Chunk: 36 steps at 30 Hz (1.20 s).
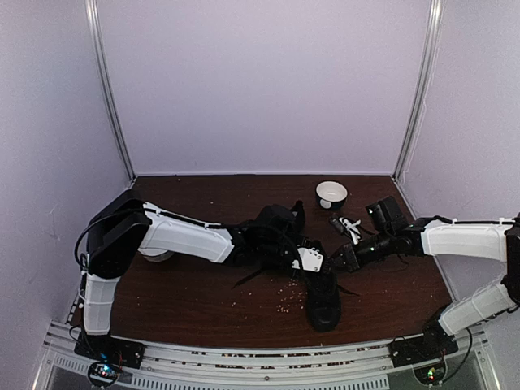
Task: Tie the shoes
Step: Tie the loops with the shoelace on the shoe.
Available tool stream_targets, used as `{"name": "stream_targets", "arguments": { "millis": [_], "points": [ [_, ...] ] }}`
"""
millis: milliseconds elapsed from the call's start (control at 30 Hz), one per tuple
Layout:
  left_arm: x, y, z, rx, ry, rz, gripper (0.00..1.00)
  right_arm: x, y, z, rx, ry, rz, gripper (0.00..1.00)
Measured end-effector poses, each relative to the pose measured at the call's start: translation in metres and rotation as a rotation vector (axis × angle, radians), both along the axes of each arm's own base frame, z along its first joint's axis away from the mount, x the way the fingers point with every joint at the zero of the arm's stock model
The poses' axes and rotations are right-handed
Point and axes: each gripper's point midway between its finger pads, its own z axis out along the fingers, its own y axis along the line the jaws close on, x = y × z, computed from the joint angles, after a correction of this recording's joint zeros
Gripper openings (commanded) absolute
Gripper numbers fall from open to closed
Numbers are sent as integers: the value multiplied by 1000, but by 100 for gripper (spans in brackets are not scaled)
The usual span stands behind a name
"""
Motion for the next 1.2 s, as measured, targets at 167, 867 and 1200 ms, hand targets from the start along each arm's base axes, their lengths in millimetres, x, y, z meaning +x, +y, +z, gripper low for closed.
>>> {"name": "stream_targets", "arguments": {
  "millis": [167, 867, 1200],
  "points": [
    [-3, 1, -7, 25, -3, 3, 11, 0, 0, 0, 0, 0, 0, 0],
    [3, 0, -3, -6, 77, 82, 38, -1, -2, -1, -17, 12, -4, 0],
    [-3, 10, -15, 66, 6, 10, 59, -1, -2, 0, -16, 12, -5, 0]
  ]
}}
